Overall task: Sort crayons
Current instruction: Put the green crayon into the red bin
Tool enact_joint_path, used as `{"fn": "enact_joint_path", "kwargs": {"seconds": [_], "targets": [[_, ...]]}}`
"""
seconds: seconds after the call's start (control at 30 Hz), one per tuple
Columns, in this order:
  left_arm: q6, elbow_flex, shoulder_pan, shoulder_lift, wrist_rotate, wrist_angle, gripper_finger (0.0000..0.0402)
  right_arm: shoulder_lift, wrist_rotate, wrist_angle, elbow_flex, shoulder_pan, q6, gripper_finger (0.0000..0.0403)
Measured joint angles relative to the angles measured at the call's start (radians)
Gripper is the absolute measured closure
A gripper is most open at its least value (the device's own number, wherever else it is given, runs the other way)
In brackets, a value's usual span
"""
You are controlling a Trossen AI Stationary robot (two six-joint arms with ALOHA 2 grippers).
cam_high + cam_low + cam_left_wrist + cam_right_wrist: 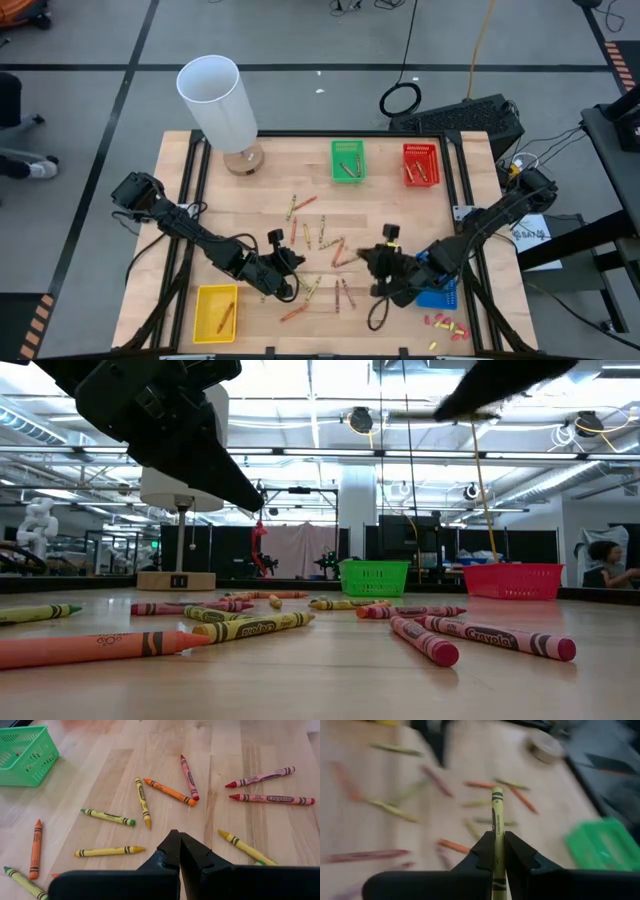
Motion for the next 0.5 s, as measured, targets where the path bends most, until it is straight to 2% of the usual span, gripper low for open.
{"fn": "enact_joint_path", "kwargs": {"seconds": [0.1,0.3,0.37,0.5], "targets": [[0.000,0.000,0.000,0.000,0.000,0.000,0.0395,0.000,0.091,-0.169,0.000,-0.043,0.141,0.0390],[0.000,0.000,0.000,0.000,0.000,-0.001,0.0395,-0.001,0.250,-0.512,-0.060,-0.145,0.583,0.0390],[-0.001,0.000,0.000,0.000,0.001,-0.001,0.0395,-0.003,0.320,-0.572,-0.110,-0.178,0.743,0.0390],[0.000,0.000,0.000,0.000,0.013,-0.002,0.0395,-0.004,0.447,-0.579,-0.216,-0.240,1.039,0.0390]]}}
